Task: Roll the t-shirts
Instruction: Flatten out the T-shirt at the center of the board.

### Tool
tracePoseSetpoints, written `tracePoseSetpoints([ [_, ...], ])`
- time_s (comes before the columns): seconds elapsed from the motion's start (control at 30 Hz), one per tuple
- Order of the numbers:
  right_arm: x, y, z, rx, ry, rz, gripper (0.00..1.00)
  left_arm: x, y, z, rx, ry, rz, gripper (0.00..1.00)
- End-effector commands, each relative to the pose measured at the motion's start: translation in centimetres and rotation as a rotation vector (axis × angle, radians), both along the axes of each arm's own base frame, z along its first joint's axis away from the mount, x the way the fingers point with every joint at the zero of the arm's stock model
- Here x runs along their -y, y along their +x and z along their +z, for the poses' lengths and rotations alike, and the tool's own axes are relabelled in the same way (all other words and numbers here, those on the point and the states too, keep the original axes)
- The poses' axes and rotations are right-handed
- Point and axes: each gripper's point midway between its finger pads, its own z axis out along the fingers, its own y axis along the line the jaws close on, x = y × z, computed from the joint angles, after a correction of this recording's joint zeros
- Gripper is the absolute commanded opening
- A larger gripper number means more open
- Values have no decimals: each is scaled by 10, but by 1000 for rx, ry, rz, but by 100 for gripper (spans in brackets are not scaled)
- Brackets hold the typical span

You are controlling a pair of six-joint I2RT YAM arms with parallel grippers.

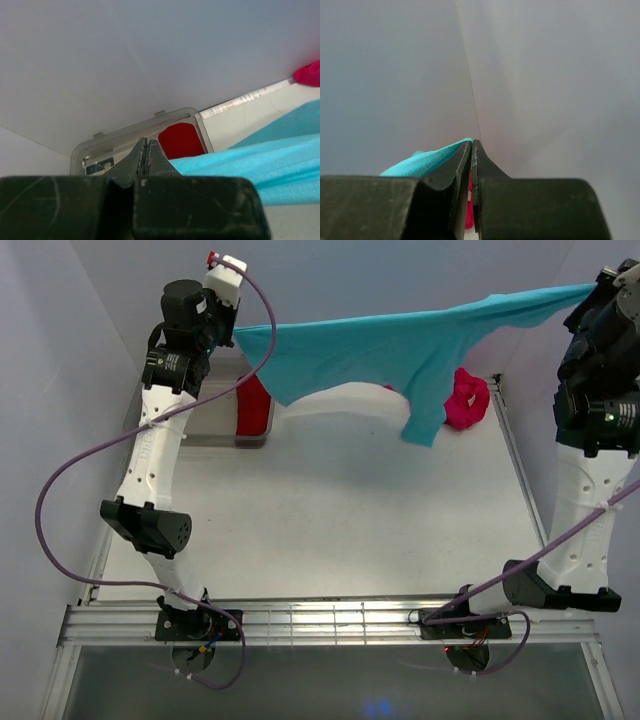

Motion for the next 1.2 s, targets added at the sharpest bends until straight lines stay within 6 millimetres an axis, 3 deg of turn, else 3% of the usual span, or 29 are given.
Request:
tracePoseSetpoints([
  [0.0, 16, -51, 36, 155, -8, -97, 8, -9, -26, 34, 83, -20, -3, 0],
  [0.03, 16, -48, 8, 87, -10, -97, 8, -3, -25, 9, 26, -13, -32, 0],
  [0.1, 15, -44, -30, 6, -14, -90, 8, 10, -33, -15, -30, -11, -118, 0],
  [0.13, 14, -28, -85, -114, -6, -81, 8, 22, -44, -44, -95, -8, -194, 0],
  [0.17, 11, -43, -95, -105, 3, -61, 8, 25, -49, -57, -124, -5, -224, 0],
  [0.23, 7, -50, -131, -141, 34, -45, 8, 28, -63, -74, -156, 1, -259, 0],
  [0.27, 6, -61, -163, -179, 47, -43, 8, 27, -69, -105, -224, 11, -262, 0],
  [0.33, 4, -72, -192, -214, 67, -35, 8, 24, -79, -128, -268, 36, -267, 0],
  [0.4, -1, -87, -232, -283, 94, -9, 8, 23, -99, -161, -337, 49, -295, 0],
  [0.47, -4, -100, -255, -324, 116, -4, 8, 28, -121, -175, -365, 60, -365, 0],
  [0.5, -5, -105, -279, -392, 128, -5, 8, 27, -135, -201, -433, 67, -383, 0],
  [0.63, -15, -121, -306, -433, 185, 38, 8, 25, -175, -231, -552, 70, -431, 0],
  [0.8, -46, -130, -338, -529, 266, 193, 8, 25, -240, -268, -684, 88, -563, 0],
  [0.93, -77, -142, -378, -644, 408, 309, 8, 8, -285, -322, -807, 152, -579, 0],
  [0.97, -84, -150, -395, -703, 441, 334, 8, 5, -290, -329, -824, 162, -575, 0],
  [1.17, -88, -175, -416, -755, 510, 312, 8, -7, -312, -348, -889, 185, -545, 0],
])
